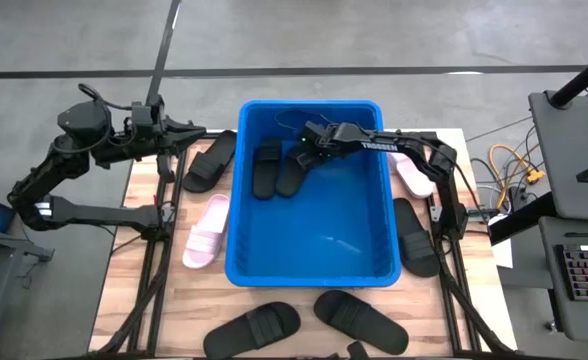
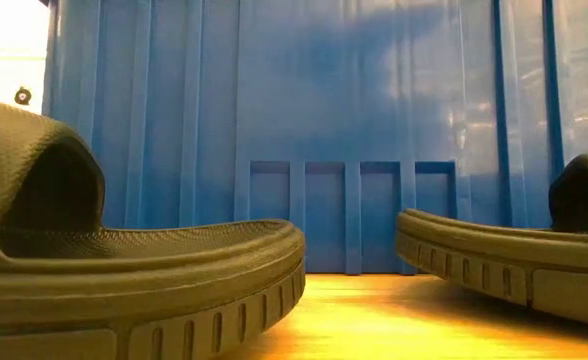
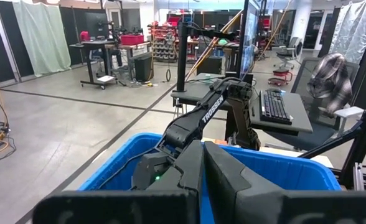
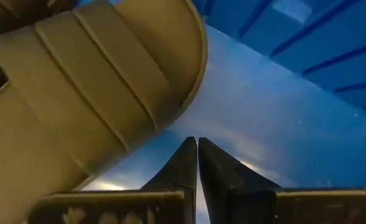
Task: Pick and place slides into bin
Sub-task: Put the black slide into the blue bin
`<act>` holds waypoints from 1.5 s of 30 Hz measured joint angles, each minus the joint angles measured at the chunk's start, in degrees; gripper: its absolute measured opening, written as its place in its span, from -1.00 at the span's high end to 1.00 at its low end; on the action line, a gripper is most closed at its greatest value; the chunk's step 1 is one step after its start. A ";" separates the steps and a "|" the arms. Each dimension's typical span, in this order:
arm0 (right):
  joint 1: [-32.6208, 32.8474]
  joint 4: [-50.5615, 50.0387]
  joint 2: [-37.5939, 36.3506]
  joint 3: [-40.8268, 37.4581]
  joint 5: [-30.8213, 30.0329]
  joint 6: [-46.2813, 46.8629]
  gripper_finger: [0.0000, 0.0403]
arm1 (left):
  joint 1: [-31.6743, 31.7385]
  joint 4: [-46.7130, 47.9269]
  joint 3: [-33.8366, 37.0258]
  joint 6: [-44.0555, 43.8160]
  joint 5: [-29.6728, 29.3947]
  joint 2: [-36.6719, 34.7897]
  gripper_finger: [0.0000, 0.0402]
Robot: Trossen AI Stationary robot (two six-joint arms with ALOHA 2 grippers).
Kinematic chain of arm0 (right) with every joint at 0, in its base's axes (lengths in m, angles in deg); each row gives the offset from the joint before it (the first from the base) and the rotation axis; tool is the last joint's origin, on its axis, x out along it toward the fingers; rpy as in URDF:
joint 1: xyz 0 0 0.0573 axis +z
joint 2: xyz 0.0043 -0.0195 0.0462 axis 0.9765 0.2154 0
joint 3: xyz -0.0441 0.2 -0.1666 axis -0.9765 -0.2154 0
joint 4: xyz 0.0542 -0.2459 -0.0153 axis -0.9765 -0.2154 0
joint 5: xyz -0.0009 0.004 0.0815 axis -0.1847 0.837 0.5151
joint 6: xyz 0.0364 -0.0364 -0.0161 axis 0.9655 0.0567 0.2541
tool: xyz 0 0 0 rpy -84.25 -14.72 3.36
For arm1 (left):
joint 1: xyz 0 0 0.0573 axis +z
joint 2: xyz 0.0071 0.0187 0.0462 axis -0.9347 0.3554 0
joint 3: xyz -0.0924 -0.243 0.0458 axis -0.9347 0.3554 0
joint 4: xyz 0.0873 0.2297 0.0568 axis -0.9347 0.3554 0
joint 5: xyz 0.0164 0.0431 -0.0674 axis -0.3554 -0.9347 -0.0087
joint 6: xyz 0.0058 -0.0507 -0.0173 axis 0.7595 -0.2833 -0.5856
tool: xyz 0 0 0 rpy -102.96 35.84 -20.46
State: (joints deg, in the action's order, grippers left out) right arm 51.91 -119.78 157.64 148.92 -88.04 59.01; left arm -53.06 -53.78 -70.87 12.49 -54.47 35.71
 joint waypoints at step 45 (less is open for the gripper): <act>3.95 -3.75 2.93 6.64 4.89 -8.84 0.96 | 0.00 0.00 0.00 -0.04 -0.09 -0.13 1.00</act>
State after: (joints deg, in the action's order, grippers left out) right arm 55.86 -123.53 160.57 155.56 -83.15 50.16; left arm -53.06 -53.78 -70.87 12.45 -54.56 35.57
